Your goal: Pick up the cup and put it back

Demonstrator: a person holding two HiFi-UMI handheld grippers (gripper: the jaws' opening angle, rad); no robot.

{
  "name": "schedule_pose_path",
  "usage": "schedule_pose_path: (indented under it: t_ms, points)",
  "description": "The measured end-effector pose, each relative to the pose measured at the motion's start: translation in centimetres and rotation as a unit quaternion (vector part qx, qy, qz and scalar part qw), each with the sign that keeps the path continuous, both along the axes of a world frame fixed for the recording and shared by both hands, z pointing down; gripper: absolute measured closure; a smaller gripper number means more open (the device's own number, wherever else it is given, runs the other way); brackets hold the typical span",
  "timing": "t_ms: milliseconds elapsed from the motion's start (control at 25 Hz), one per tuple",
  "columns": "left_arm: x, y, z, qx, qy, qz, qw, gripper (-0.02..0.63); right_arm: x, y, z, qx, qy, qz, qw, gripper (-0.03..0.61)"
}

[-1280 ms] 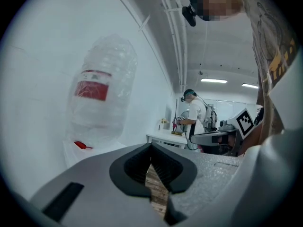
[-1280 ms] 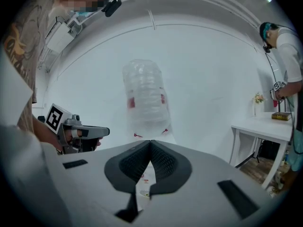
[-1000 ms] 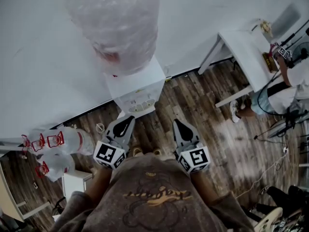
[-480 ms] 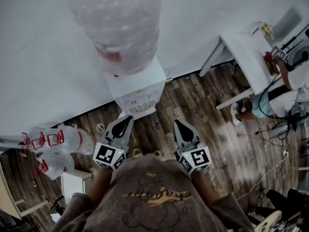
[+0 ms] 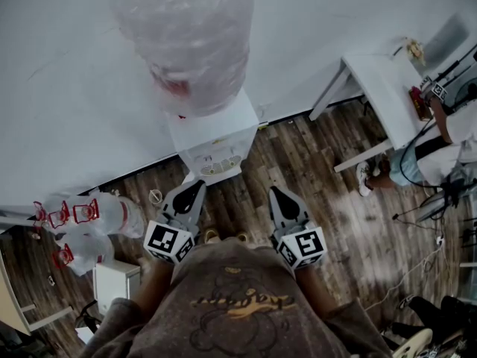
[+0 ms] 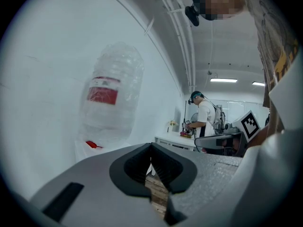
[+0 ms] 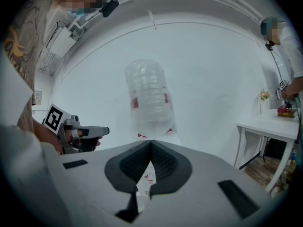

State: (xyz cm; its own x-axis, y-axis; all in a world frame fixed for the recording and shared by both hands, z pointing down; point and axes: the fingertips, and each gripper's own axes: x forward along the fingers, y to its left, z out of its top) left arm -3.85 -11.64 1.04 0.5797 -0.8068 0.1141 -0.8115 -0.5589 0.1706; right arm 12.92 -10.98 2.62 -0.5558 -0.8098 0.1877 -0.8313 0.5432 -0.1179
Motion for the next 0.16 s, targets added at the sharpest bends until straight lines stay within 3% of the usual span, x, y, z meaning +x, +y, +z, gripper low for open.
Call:
schedule_pose_path:
  t_ms: [160]
  points:
    - [-0.22,-0.07,-0.10,0.000,0.004,-0.004,1.0000,0.611,-0.06,-0.14,0.11,-0.006,-0.002,0.002,1.000,0.588]
